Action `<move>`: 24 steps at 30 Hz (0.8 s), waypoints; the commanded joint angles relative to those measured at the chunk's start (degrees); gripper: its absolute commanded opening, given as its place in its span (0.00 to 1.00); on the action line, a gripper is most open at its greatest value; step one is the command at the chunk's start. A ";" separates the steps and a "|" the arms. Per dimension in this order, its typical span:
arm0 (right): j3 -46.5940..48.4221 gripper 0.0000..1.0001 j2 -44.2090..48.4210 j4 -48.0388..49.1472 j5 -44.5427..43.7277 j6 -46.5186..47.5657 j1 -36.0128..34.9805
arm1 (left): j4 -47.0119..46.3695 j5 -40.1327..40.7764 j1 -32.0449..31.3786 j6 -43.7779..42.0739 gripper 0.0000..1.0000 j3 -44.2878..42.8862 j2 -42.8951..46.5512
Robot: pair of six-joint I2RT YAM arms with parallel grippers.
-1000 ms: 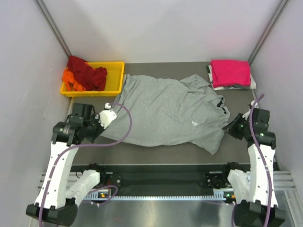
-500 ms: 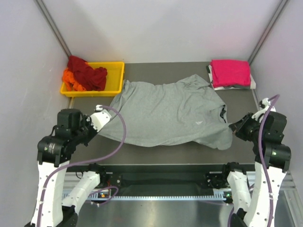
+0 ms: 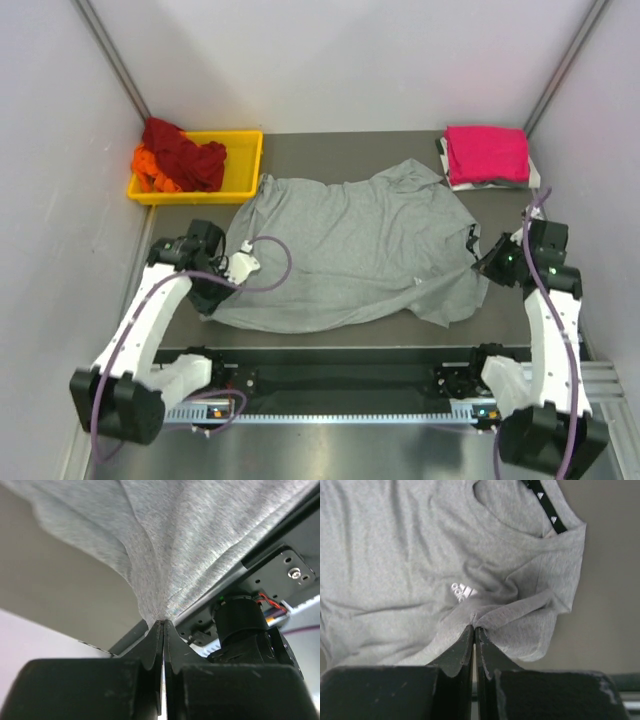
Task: Fold and stack the t-shirts
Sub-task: Fold the tshirt
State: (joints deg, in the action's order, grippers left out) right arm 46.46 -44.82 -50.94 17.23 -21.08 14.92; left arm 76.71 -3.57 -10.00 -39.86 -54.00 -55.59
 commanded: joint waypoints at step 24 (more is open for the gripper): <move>13.83 0.00 -38.41 26.86 -4.40 5.70 0.29 | -0.33 -0.38 3.14 0.39 0.00 -20.71 -38.10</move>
State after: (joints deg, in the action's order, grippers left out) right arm 56.40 -81.95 -26.20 13.61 -16.47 14.92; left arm 75.88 -3.60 -7.44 -39.13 -72.66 -93.21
